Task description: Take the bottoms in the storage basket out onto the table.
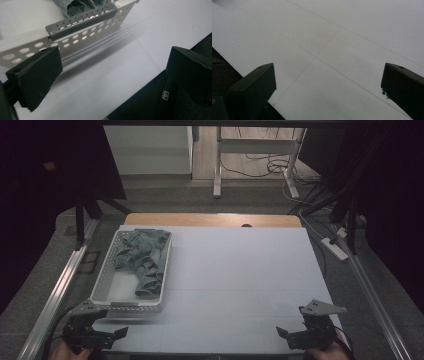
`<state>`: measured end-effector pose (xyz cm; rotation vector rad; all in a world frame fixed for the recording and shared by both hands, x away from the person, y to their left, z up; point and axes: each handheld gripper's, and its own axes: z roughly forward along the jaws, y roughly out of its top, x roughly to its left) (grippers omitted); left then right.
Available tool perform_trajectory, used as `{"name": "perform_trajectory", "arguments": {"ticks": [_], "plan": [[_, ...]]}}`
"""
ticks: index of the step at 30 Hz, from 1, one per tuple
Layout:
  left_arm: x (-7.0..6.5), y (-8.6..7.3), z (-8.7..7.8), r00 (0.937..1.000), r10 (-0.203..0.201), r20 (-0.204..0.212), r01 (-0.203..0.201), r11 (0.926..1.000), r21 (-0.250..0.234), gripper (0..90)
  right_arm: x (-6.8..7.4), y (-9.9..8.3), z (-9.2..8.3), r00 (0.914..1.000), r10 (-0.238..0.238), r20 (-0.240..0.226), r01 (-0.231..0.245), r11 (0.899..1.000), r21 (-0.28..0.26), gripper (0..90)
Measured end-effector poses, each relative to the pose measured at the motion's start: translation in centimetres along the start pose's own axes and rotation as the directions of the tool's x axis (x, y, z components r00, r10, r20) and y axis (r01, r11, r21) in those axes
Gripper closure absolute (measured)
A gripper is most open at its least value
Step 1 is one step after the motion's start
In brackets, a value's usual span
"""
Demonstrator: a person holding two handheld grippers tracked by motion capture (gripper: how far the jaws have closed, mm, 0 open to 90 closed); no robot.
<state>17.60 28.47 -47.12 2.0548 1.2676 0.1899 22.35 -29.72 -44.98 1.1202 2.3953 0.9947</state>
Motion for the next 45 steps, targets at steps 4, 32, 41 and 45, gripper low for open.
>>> {"name": "perform_trajectory", "arguments": {"ticks": [4,32,41,45], "plan": [[0.1,0.4,0.0,0.9997,0.019,0.011,-0.019,0.9998,-0.001,0.1,0.0,0.0,0.0,1.0,-0.005,-0.003,0.005,1.0,0.001,0.0],[1.1,5.0,1.9,0.9969,0.078,-0.016,-0.077,0.9968,0.019,0.0,0.1,0.1,0.3,0.9999,-0.014,-0.005,0.014,1.0,0.026,0.0],[1.7,6.2,3.3,0.9969,0.078,-0.013,-0.077,0.9963,0.039,0.0,0.1,0.1,0.3,0.9997,-0.022,-0.007,0.023,0.999,0.036,0.0],[2.1,6.7,3.8,0.9973,0.071,-0.015,-0.071,0.9964,0.047,0.0,0.2,0.1,0.4,0.9997,-0.024,-0.008,0.025,0.999,0.037,0.0]]}}
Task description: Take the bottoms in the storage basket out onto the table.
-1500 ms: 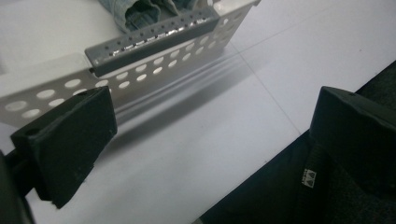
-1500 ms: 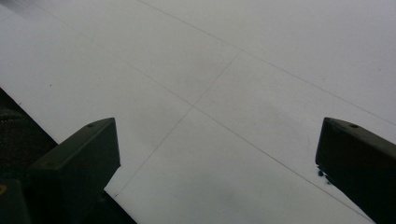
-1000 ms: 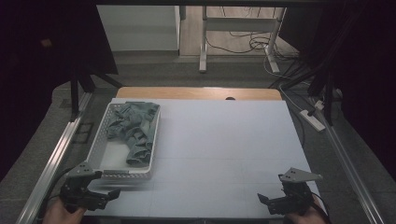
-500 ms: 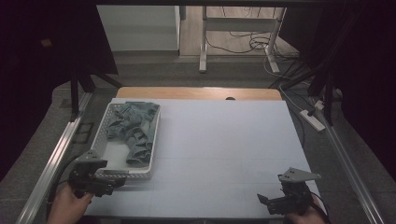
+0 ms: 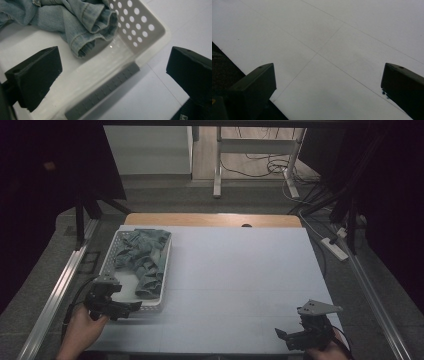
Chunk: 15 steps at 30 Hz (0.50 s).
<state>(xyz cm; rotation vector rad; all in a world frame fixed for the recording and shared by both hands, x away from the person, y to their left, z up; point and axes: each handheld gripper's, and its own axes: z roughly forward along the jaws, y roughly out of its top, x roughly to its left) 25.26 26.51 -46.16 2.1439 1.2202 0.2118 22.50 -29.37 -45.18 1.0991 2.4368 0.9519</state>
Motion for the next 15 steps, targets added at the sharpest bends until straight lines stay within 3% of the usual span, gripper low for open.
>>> {"name": "perform_trajectory", "arguments": {"ticks": [9,15], "plan": [[0.4,1.4,1.2,0.9997,0.014,-0.02,-0.013,0.9993,0.036,0.0,0.0,0.0,0.1,1.0,-0.008,-0.001,0.008,1.0,0.005,0.0],[0.7,2.6,2.1,0.9998,-0.008,-0.019,0.009,0.999,0.044,0.4,0.1,0.0,0.2,0.9998,-0.018,-0.005,0.019,1.0,0.013,0.1]]}}
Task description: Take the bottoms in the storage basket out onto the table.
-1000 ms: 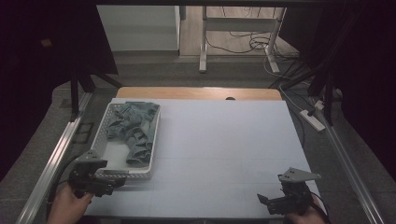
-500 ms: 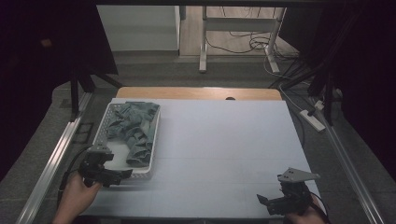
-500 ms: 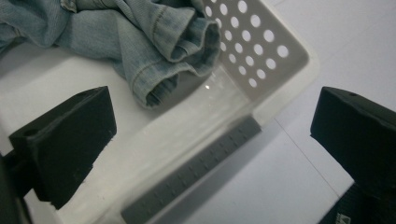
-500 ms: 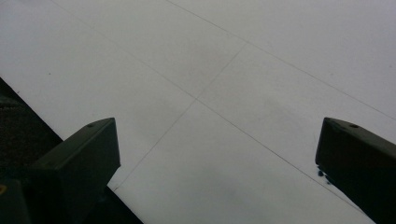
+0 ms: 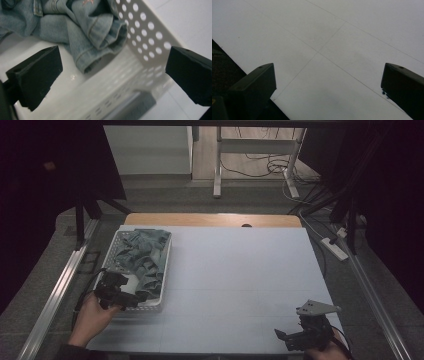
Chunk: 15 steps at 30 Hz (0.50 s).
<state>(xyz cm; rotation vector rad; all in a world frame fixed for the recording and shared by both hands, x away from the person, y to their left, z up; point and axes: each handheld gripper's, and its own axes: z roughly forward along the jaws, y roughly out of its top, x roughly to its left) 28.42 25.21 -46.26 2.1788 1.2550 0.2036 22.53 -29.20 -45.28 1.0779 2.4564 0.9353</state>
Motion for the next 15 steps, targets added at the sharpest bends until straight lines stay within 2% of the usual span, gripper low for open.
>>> {"name": "perform_trajectory", "arguments": {"ticks": [12,15], "plan": [[0.9,3.1,1.4,0.9996,0.023,0.019,-0.023,0.9997,-0.003,0.3,0.1,0.0,0.1,0.9999,-0.011,-0.001,0.011,1.0,0.011,0.0],[1.2,3.8,1.8,0.9996,0.027,0.008,-0.027,0.9996,0.009,0.1,0.1,0.0,0.1,0.9999,-0.015,0.0,0.015,1.0,0.013,0.0]]}}
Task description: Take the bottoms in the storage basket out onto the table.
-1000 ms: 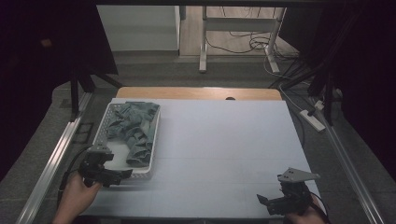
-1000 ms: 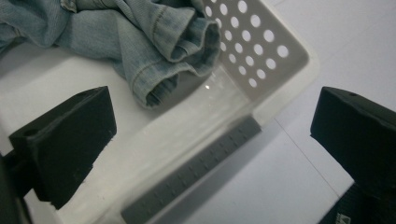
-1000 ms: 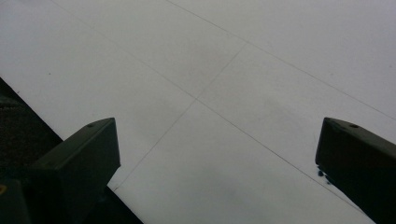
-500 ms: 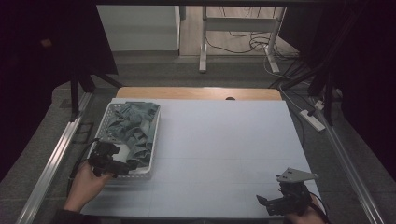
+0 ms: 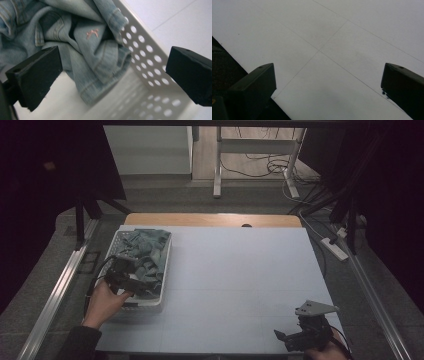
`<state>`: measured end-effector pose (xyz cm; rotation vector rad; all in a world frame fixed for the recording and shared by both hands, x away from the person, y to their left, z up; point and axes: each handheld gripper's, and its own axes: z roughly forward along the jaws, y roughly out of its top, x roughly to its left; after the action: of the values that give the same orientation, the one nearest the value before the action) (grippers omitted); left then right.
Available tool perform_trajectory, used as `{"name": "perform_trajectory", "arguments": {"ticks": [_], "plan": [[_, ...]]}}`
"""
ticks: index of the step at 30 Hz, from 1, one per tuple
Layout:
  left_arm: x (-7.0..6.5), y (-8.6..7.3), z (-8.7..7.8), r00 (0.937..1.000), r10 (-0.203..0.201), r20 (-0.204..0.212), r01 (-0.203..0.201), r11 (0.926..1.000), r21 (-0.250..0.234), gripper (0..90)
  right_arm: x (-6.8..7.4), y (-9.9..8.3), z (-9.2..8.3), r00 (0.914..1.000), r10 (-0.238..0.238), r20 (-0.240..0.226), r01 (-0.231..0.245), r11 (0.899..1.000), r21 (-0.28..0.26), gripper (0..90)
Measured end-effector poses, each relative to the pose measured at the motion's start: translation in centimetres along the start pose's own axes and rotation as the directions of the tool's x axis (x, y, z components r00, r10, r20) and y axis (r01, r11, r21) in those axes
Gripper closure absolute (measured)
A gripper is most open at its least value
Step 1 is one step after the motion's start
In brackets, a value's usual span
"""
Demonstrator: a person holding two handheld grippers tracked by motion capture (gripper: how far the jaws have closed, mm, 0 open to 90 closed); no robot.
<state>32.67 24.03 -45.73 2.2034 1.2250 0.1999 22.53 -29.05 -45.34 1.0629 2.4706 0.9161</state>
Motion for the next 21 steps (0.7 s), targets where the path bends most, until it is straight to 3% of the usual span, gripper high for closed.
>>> {"name": "perform_trajectory", "arguments": {"ticks": [8,21], "plan": [[0.9,1.3,1.6,0.9992,0.001,-0.041,0.002,0.9983,0.058,0.0,0.0,0.0,0.0,1.0,-0.005,-0.001,0.005,1.0,0.007,0.1],[2.6,2.8,4.8,0.9985,-0.027,-0.048,0.034,0.9892,0.142,0.0,0.1,0.0,0.1,0.9999,-0.01,-0.002,0.01,1.0,0.009,0.0]]}}
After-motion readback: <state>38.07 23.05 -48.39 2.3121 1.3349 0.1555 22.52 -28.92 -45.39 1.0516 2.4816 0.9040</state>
